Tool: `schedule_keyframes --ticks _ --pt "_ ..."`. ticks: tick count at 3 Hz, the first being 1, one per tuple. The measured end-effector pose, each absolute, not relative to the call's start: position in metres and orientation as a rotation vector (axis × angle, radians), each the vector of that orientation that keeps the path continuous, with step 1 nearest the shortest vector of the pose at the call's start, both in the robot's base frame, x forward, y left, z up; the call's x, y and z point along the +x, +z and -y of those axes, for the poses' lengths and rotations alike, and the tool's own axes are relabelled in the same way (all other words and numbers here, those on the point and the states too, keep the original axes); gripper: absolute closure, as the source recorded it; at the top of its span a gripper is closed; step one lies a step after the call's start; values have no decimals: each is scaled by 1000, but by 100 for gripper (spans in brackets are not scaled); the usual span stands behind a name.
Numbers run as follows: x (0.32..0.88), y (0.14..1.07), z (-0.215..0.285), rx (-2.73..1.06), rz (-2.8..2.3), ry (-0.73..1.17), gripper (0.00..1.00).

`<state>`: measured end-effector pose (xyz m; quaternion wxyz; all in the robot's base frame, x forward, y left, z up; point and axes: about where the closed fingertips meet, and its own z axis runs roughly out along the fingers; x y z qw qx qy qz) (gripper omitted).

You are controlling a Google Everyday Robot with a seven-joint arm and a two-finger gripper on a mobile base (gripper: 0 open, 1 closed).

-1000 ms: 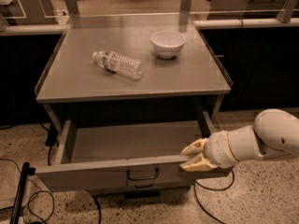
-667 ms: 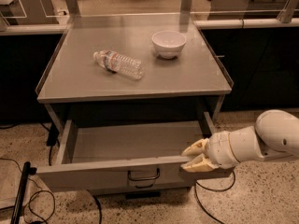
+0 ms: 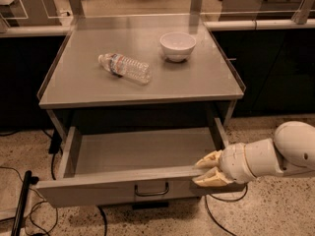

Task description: Open top drawer

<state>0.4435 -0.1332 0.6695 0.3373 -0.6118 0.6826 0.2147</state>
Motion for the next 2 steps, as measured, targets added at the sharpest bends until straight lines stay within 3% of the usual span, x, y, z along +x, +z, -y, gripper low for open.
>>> schedule_keyframes --ticks 1,2 --pt "444 669 133 -1594 -1779 560 72" --pt "444 669 133 -1595 -1779 560 48"
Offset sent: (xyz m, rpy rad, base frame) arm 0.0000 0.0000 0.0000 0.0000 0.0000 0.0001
